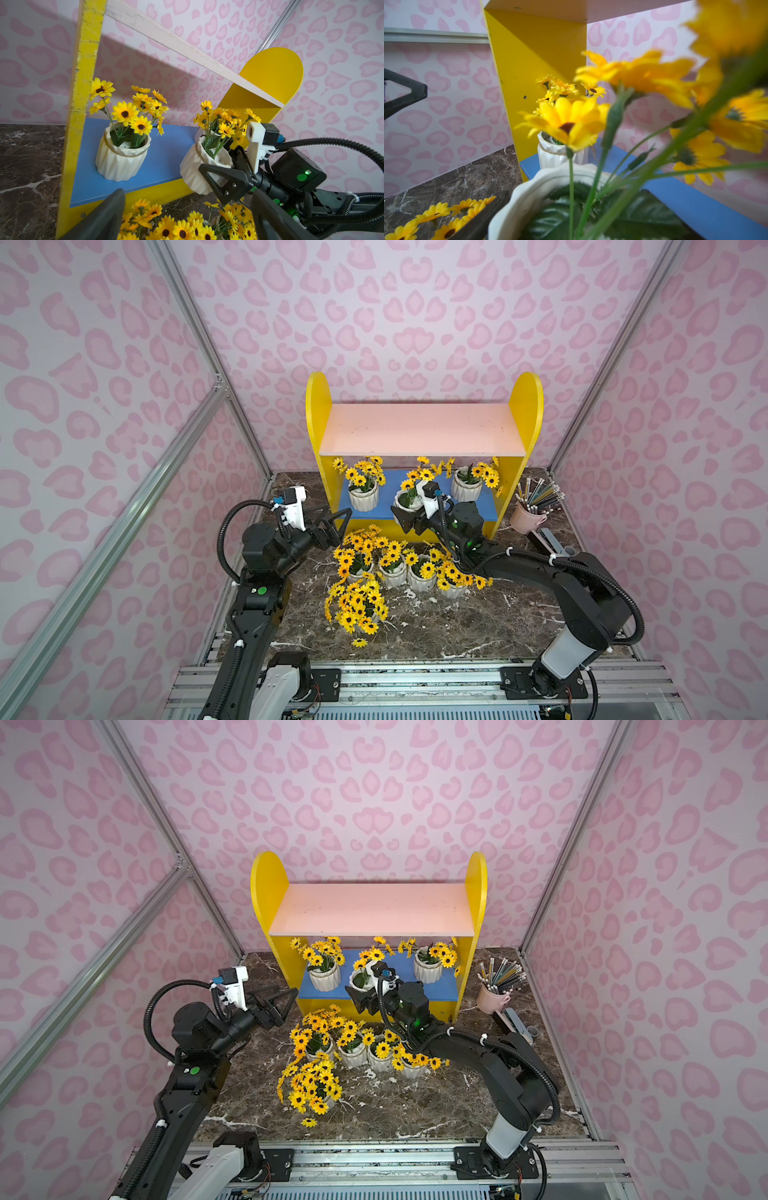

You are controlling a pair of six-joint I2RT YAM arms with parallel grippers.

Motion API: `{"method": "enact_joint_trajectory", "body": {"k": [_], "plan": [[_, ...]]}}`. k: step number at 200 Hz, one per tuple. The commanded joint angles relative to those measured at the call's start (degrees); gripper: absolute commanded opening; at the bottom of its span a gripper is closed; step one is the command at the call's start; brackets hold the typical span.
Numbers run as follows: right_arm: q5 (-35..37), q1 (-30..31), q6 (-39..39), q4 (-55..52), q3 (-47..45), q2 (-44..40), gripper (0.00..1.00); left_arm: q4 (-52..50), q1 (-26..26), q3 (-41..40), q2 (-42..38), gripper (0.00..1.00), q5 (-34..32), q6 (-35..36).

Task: Take the sunflower pots off the shelves
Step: Pick up the sunflower pot from the shelf, then place the sunflower pot at the center of the board.

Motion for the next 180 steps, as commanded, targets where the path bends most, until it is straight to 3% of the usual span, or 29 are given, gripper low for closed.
{"method": "enact_joint_trajectory", "body": {"k": [1, 30, 69, 109, 139, 180], "plan": [[0.7, 1.4, -1.7, 4.8, -1.4, -3.3, 0.0, 3.0, -0.3, -0.2, -0.5, 0.96, 0.5, 0.7], [4.0, 4.9, -3.9, 2.8, -5.5, -9.8, 0.0, 3.4, -1.5, -0.5, -1.5, 0.96, 1.1, 0.8], [13.3, 14.4, -9.0, -3.3, -14.0, -20.9, 0.0, 3.0, -4.0, -1.0, -3.1, 0.96, 1.2, 1.3], [19.5, 24.3, -8.3, -0.3, -27.0, -28.5, 0.0, 2.7, -7.2, -1.2, -4.8, 0.96, 1.3, 2.2], [19.3, 28.3, -5.8, 4.4, -33.2, -26.9, 0.0, 2.8, -7.7, -1.2, -5.0, 0.96, 1.2, 2.2], [16.0, 28.4, -4.9, 11.9, -35.1, -18.9, 0.0, 2.8, -7.9, -1.2, -4.8, 0.96, 1.1, 2.2]]}}
